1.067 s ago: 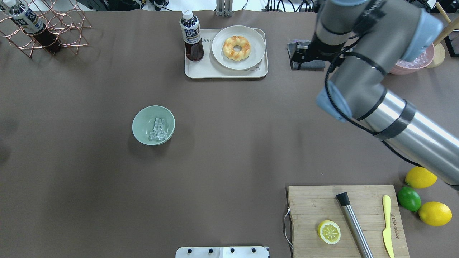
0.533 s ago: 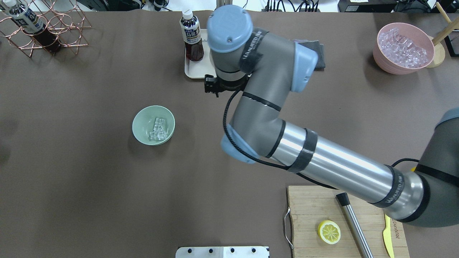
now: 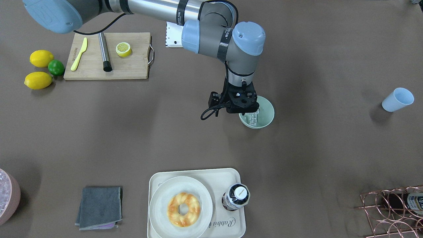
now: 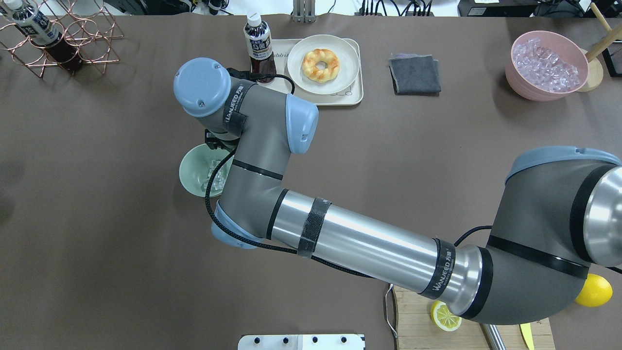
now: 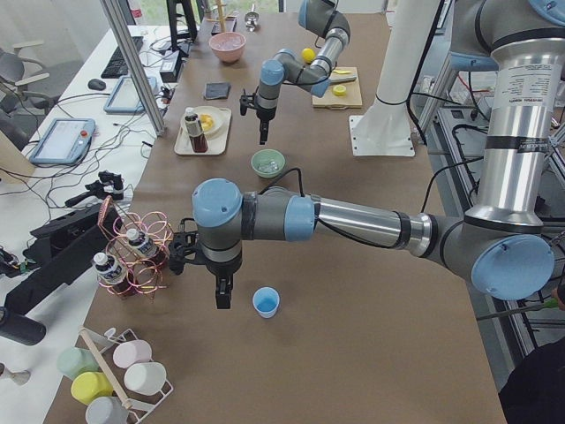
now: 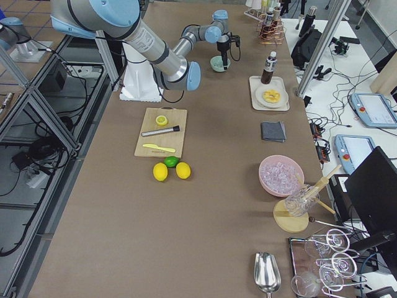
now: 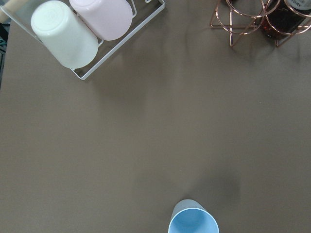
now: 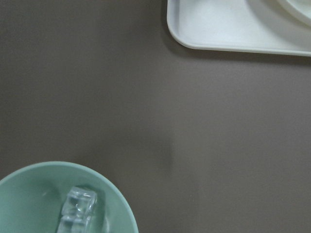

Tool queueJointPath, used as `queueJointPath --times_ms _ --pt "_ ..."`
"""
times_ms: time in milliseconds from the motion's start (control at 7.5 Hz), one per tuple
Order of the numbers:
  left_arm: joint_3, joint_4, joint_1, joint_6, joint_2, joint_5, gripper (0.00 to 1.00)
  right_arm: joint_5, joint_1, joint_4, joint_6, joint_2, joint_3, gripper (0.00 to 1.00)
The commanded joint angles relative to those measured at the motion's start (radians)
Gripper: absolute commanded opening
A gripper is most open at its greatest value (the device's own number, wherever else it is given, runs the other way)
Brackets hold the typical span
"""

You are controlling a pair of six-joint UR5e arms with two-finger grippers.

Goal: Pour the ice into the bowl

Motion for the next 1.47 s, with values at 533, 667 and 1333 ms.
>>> queueJointPath --times_ms 533,667,1333 --pt "0.112 -0.117 -0.009 0.065 0.051 -0.128 0.98 -0.041 -0.040 0.130 0.002 -0.005 -0.097 0.59" --pt "0.099 -0.111 -0.011 0.062 0.058 -0.128 0.98 -0.039 -0.040 0.132 0.016 -0.005 -0.095 0.18" --pt "0.088 -0.074 0.006 0.048 0.043 -0.150 0.98 -0.018 -0.017 0.157 0.018 -0.015 -0.068 0.00"
